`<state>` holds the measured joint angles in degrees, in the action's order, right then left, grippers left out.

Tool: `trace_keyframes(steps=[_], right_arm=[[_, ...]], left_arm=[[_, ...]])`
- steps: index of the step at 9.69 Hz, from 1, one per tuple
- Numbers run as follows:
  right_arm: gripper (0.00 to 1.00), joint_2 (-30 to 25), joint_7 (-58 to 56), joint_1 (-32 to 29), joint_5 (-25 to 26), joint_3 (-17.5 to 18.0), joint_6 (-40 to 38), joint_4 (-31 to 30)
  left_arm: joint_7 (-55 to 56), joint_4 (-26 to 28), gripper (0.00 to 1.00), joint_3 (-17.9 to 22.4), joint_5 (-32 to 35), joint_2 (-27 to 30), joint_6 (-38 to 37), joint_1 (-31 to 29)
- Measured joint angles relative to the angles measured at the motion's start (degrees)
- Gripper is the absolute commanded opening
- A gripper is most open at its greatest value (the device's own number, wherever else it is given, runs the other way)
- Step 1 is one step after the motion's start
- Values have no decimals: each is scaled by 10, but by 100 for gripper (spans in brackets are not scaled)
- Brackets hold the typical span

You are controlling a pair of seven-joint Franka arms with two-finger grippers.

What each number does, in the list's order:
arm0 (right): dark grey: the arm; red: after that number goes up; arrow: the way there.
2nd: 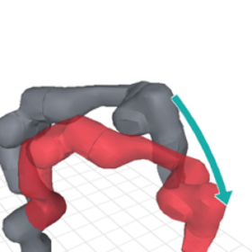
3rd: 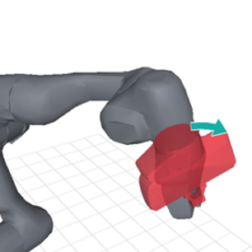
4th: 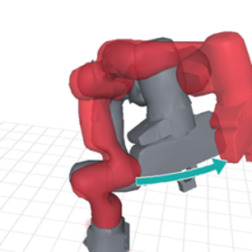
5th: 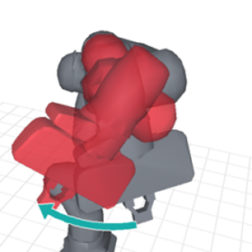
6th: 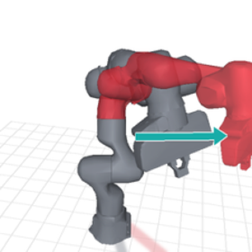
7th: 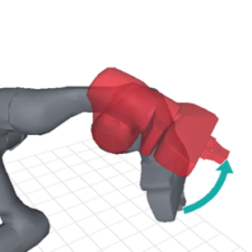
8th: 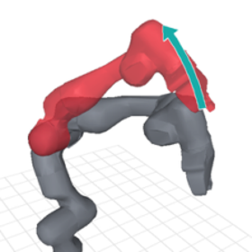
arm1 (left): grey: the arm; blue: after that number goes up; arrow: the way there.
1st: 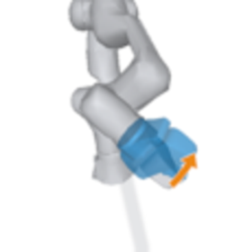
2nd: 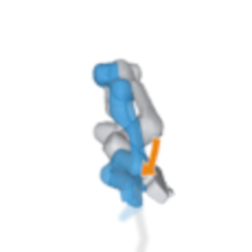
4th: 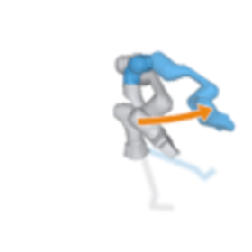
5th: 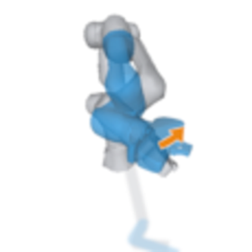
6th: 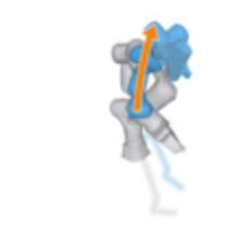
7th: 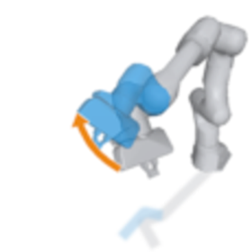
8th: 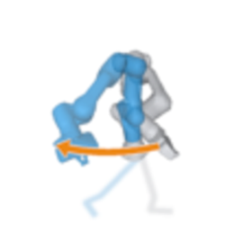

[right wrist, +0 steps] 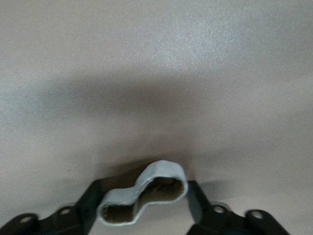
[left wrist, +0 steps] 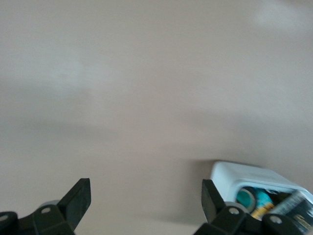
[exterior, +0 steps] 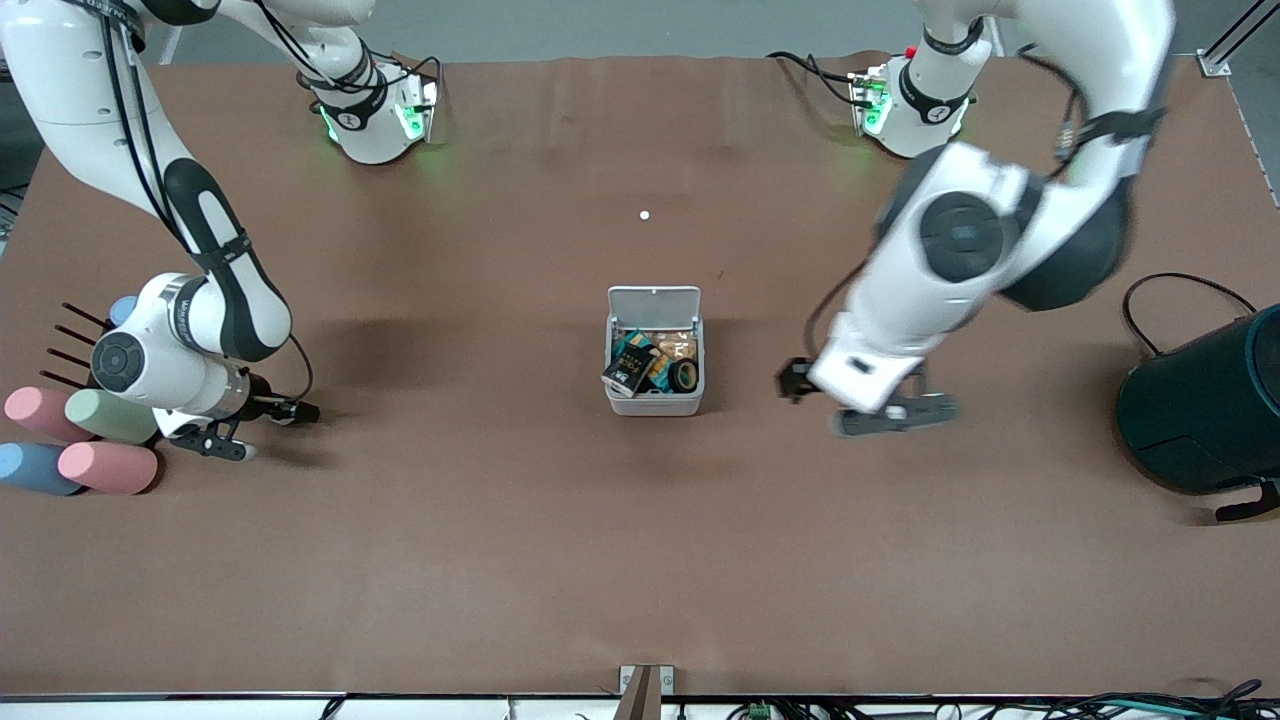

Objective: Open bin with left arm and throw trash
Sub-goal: 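Grasp the white wire tie with the right gripper while the left gripper withdraws, then drop the wire tie into the bin with the right gripper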

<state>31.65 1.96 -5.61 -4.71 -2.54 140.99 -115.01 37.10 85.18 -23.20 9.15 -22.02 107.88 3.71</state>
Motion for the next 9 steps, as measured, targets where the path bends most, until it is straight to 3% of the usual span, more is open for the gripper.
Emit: trace_keyframes(steps=[1, 3, 7, 9], right_arm=[[1, -2, 0, 0, 0, 1, -3, 2], [0, -4, 0, -1, 2, 0, -6, 5], [0, -2, 45, 2, 2, 11, -5, 18], [0, -12, 151, 28, 0, 18, -77, 63]], left_arm=[[-42, 0, 100, 0, -1, 16, -26, -27], [-138, -1, 100, 7, -24, 52, -66, -68], [-321, -24, 100, 156, -87, 175, -204, -48], [-324, 2, 100, 190, -87, 217, -231, -13]])
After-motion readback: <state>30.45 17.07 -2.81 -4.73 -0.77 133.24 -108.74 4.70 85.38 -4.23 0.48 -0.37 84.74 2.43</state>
